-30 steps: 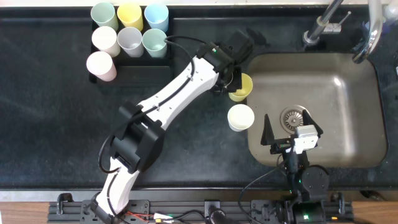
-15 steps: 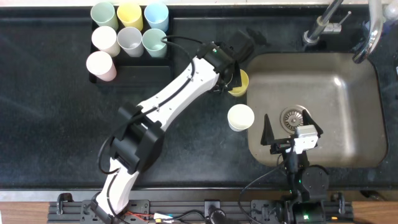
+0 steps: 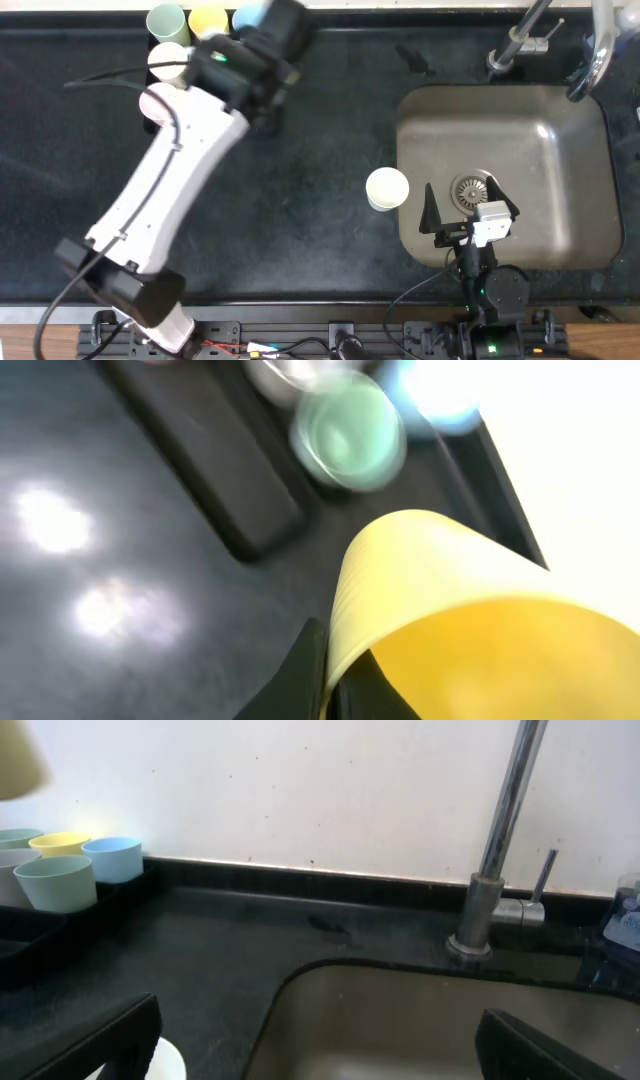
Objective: Store Cups
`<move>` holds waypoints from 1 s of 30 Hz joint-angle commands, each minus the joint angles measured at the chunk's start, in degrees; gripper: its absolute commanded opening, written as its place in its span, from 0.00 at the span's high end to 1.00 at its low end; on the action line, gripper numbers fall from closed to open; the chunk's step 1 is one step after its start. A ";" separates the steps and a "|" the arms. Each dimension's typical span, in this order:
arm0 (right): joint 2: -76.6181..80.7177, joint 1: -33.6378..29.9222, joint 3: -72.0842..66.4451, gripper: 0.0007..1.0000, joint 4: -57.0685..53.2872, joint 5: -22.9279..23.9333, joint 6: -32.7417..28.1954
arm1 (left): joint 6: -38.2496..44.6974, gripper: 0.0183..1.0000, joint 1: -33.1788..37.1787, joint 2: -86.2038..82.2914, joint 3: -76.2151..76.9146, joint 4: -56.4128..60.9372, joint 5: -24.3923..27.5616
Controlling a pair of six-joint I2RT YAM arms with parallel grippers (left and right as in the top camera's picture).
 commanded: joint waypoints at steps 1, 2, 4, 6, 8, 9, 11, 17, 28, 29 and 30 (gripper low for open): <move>-0.63 0.20 -0.79 0.00 0.28 -0.20 -0.02 | -7.98 0.98 5.81 0.44 -1.14 -1.79 -0.33; -0.63 0.20 -0.79 0.00 0.26 -0.20 -0.02 | -7.98 0.99 7.13 0.44 -1.75 -1.70 0.63; -0.63 0.20 -0.79 0.00 0.28 -0.20 -0.02 | -8.57 0.98 9.66 0.44 -3.30 -1.53 2.78; -0.63 0.20 -0.76 0.00 0.28 -0.20 -0.02 | -10.01 0.98 11.91 0.44 -5.44 -1.05 5.44; -0.63 0.20 -0.76 0.00 0.28 -0.20 -0.02 | -10.10 0.98 13.44 0.46 -7.61 0.28 7.32; -0.63 0.20 -0.76 0.00 0.26 -0.20 -0.02 | -10.10 0.98 14.01 0.46 -8.79 1.25 7.96; -0.63 0.20 -0.76 0.01 0.26 -0.20 -0.02 | -10.12 0.98 14.71 0.46 -11.10 3.28 8.70; -0.63 0.20 -0.76 0.00 0.28 -0.20 -0.02 | -11.17 0.98 16.09 0.57 -16.44 6.25 9.94; -0.63 0.20 -0.76 0.01 0.28 -0.20 -0.02 | -12.46 0.98 17.79 0.94 -19.71 7.10 10.14; -0.63 0.20 -0.79 0.00 0.26 -0.20 -0.02 | -12.48 0.98 17.92 1.20 -19.71 7.13 10.14; -0.63 0.20 -0.76 0.00 0.26 -0.20 -0.02 | -12.48 0.98 18.10 1.57 -19.71 7.17 10.21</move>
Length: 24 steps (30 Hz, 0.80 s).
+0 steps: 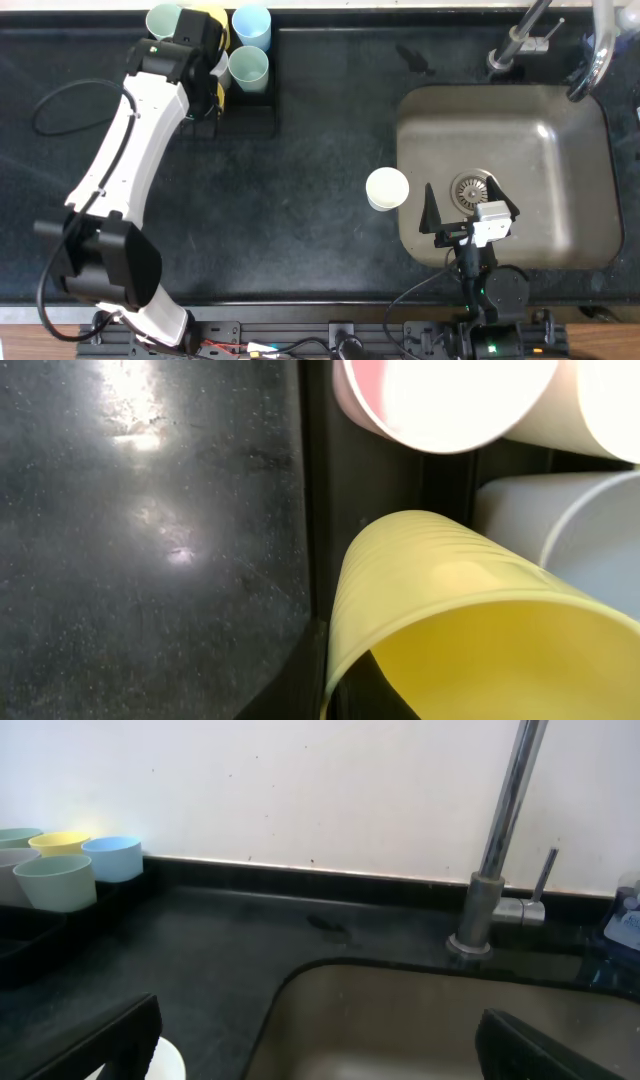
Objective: Store Cups
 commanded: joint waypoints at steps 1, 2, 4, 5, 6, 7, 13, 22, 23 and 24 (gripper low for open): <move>-0.63 0.20 -0.79 0.00 0.28 -0.20 -0.02 | -1.53 0.98 0.98 1.75 -0.39 0.02 0.33; -0.63 0.20 -0.76 0.00 0.28 -0.20 -0.02 | -1.53 0.98 1.14 2.14 -0.39 0.02 0.55; -0.63 0.20 -0.76 0.00 0.28 -0.20 -0.02 | -1.51 0.98 1.55 3.02 -0.39 0.26 0.94; -0.63 0.20 -0.76 0.00 0.28 -0.20 -0.02 | -1.51 0.98 1.75 3.43 -0.39 0.61 1.01; -0.63 0.20 -0.79 0.00 0.26 -0.17 -0.02 | -1.51 0.98 1.84 3.78 -0.39 0.98 1.03; -0.63 0.20 -0.79 0.00 0.28 -0.20 -0.02 | -1.49 0.98 1.90 4.15 -0.39 1.53 1.01; -0.63 0.20 -0.79 0.00 0.28 -0.20 -0.02 | -1.49 0.98 2.10 5.95 -0.39 3.85 2.49; -0.63 0.20 -0.76 0.00 0.28 -0.20 -0.02 | -1.49 0.98 2.43 7.65 -0.39 4.24 2.49; -0.63 0.20 -0.76 0.00 0.28 -0.20 -0.02 | -1.49 0.98 2.47 7.85 -0.39 4.26 2.56; -0.63 0.20 -0.79 0.01 0.28 -0.20 -0.02 | -1.49 0.98 2.49 8.13 -0.39 4.24 2.69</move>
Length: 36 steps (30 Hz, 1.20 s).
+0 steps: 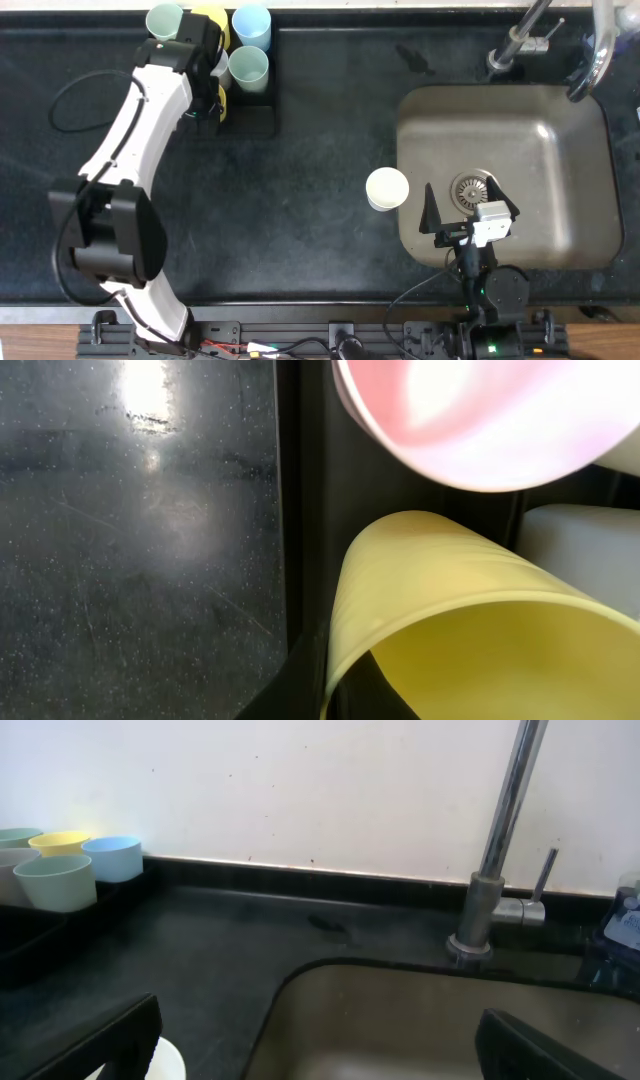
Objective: Store Cups
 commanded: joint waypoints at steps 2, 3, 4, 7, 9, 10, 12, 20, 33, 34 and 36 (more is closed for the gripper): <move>-0.63 0.20 -0.79 0.00 0.28 -0.20 0.00 | -1.25 0.98 0.74 2.21 -0.17 -0.04 0.66; -0.63 0.20 -0.79 0.00 0.26 -0.20 0.00 | -1.25 0.98 0.76 2.43 -0.17 -0.09 0.92; -0.63 0.20 -0.76 0.00 0.28 -0.20 0.00 | -1.25 0.98 0.79 2.67 -0.17 -0.07 1.09; -0.63 0.20 -0.79 0.00 0.28 -0.20 0.00 | -1.25 0.98 0.81 3.08 -0.17 -0.07 1.03; -0.63 0.20 -0.79 0.00 0.28 -0.20 0.00 | -1.25 0.98 0.85 3.17 -0.17 -0.07 0.98; -0.63 0.20 -0.76 0.00 0.28 -0.20 0.00 | -1.25 0.98 0.96 3.17 -0.17 -0.09 0.98; -0.63 0.20 -0.79 0.00 0.28 -0.20 0.00 | -1.25 0.98 1.20 3.17 -0.17 -0.11 0.98; -0.63 0.20 -0.76 0.00 0.26 -0.20 0.00 | -1.18 0.94 2.03 3.23 -0.17 -0.11 1.27; -0.63 0.20 -0.79 0.00 0.28 -0.20 0.00 | -1.01 0.89 2.12 3.50 -0.17 -0.33 2.12; -0.63 0.20 -0.79 0.00 0.28 -0.20 0.00 | -1.03 0.89 2.14 3.50 -0.17 -0.57 2.12; -0.63 0.20 -0.79 0.00 0.28 -0.20 0.00 | -1.03 0.88 2.14 3.50 -0.17 -1.29 2.12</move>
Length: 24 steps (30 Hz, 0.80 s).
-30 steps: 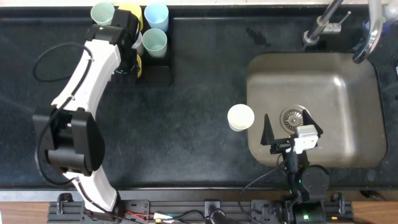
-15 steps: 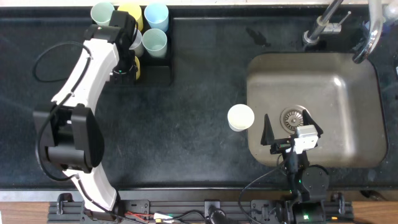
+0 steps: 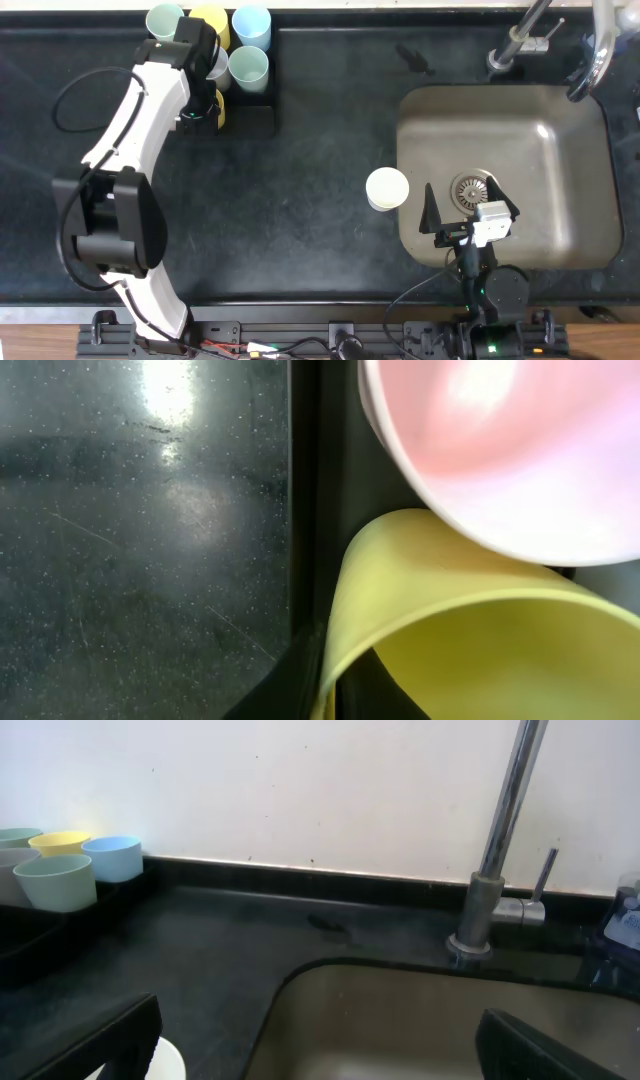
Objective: Store Cups
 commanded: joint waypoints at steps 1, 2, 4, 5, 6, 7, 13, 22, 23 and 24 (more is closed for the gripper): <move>-0.63 0.20 -0.76 0.00 0.31 -0.20 0.00 | -1.03 0.88 0.44 0.81 -0.17 -1.42 0.37; -0.63 0.20 -0.79 0.00 0.28 -0.20 0.00 | -1.01 0.88 0.44 0.81 -0.17 -1.64 0.37; -0.63 0.20 -0.79 0.00 0.31 -0.20 0.00 | -1.03 0.87 0.44 0.81 -0.20 -1.81 0.61; -0.63 0.20 -0.76 0.00 0.31 -0.20 0.00 | -1.03 0.87 0.42 0.85 -0.20 -1.79 0.83; -0.63 0.20 -0.79 0.00 0.31 -0.20 0.00 | -1.03 0.87 0.42 0.94 -0.20 -1.77 1.09; -0.63 0.20 -0.79 0.00 0.28 -0.20 0.00 | -1.03 0.87 0.42 1.11 -0.20 -1.73 1.49; -0.63 0.20 -0.79 0.00 0.28 -0.20 0.00 | -1.03 0.83 0.42 1.77 -0.20 -1.31 2.23; -0.63 0.20 -0.79 0.00 0.31 -0.20 0.00 | -1.05 0.45 0.37 0.96 -0.20 -0.61 1.46; -0.63 0.20 -0.76 0.00 0.31 -0.20 0.00 | -1.05 0.43 0.37 0.42 -0.20 -0.46 0.66; -0.63 0.20 -0.76 0.00 0.31 -0.20 0.00 | -1.07 0.41 0.35 -0.22 -0.20 -0.44 0.00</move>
